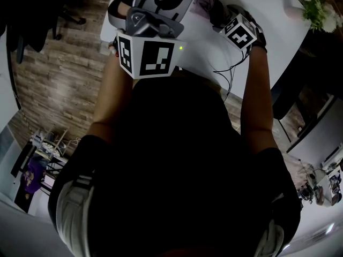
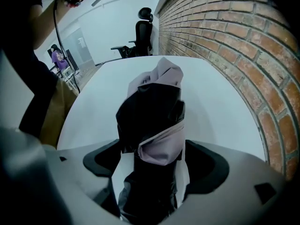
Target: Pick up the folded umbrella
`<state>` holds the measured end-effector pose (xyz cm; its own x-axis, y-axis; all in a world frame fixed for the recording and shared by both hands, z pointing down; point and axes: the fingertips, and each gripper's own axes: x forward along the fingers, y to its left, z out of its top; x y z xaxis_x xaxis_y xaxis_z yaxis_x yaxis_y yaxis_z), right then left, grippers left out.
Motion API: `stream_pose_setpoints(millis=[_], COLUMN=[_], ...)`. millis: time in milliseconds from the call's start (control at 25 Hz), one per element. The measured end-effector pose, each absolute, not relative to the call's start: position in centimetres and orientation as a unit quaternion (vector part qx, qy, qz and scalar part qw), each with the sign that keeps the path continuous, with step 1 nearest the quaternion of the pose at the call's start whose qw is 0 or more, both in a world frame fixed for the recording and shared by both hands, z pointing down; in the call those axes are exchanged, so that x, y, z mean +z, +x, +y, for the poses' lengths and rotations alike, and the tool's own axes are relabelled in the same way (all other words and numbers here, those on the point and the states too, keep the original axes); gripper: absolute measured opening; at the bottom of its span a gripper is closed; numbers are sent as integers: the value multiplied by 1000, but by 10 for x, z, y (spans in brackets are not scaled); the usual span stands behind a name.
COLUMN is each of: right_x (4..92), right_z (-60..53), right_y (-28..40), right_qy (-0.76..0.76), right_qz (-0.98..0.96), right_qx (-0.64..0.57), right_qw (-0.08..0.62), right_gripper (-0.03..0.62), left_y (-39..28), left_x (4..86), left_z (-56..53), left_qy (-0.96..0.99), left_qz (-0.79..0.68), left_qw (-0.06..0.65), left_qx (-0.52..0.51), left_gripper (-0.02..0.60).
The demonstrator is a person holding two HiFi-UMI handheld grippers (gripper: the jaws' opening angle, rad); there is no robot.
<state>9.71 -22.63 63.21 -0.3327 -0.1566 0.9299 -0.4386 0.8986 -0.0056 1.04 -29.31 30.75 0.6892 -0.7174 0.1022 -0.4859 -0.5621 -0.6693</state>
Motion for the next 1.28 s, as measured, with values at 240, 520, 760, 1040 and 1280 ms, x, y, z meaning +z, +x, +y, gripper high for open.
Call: stream_pose_setpoints(millis=[240, 520, 760, 1040, 1280], right_x=[637, 635, 631, 629, 626], right_z=[-226, -226, -224, -227, -226], right_y=[99, 98, 93, 92, 93], right_qy=[177, 168, 161, 165, 186], right_qz=[-806, -797, -792, -794, -794], right_qx=[169, 162, 152, 144, 127], right_qw=[539, 557, 569, 568, 565], right_gripper=[397, 394, 242, 242, 241], left_y=[12, 9, 8, 5, 6], left_x=[310, 312, 313, 314, 315], left_z=[-294, -296, -295, -296, -296], left_qy=[-868, -872, -874, -875, -880], left_qz=[342, 338, 336, 336, 335], left_qw=[310, 304, 301, 300, 289], left_qx=[-181, -179, -179, -180, -175], left_gripper=[12, 12, 12, 12, 12])
